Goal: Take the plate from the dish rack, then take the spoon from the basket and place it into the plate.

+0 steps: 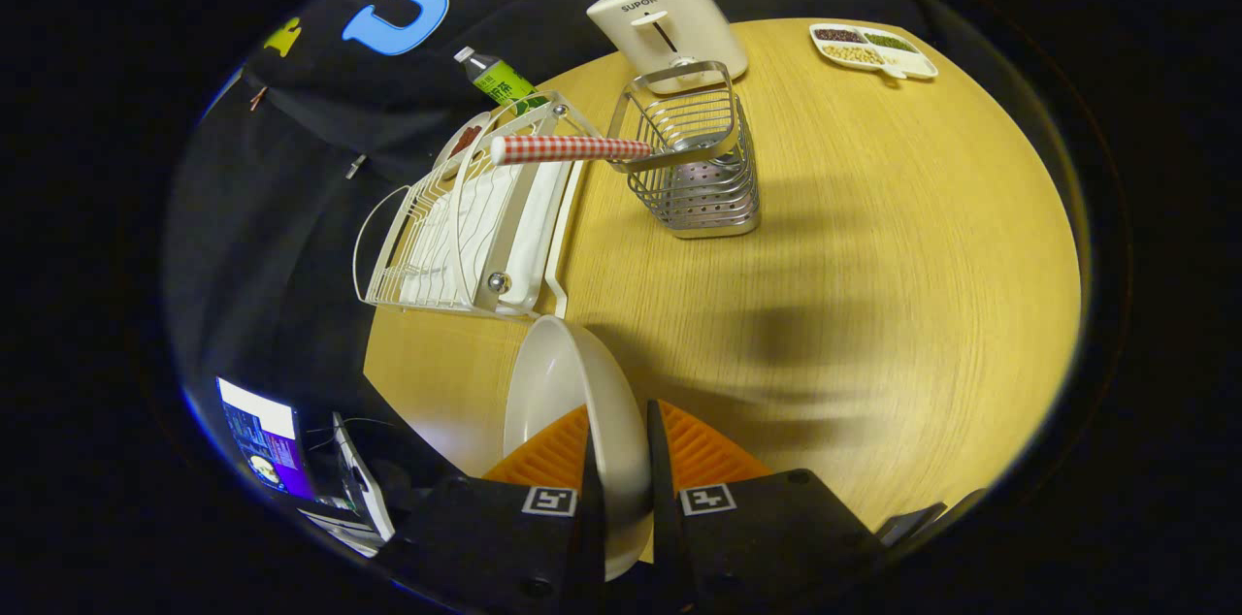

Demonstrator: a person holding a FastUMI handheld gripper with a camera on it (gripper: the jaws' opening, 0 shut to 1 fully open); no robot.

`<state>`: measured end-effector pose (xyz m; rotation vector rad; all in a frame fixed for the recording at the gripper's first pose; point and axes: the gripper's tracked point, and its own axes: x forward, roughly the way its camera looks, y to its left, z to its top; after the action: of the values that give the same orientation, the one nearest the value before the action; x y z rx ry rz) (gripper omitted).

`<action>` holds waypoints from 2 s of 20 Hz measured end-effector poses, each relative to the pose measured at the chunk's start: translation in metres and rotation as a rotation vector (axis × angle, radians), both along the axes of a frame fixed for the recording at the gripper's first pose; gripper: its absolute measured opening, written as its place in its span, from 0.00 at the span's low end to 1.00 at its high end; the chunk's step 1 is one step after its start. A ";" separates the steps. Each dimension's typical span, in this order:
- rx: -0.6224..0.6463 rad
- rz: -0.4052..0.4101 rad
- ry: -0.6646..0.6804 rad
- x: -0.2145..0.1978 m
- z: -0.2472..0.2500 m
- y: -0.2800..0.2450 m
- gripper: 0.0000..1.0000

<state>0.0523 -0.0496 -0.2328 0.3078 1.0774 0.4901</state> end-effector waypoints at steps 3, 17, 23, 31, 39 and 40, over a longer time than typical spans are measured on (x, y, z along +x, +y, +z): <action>-0.042 0.030 -0.008 0.007 -0.015 -0.010 0.30; -0.099 -0.007 -0.500 0.063 0.071 -0.019 0.99; -0.141 0.095 -0.664 0.079 0.088 0.007 0.99; -0.277 0.133 -0.856 0.133 0.092 0.028 0.99; -0.278 0.107 -0.811 0.157 0.073 0.033 0.87; -0.282 0.102 -0.807 0.157 0.073 0.032 0.79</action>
<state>0.2094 -0.0180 -0.1603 -0.1946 0.3616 0.4821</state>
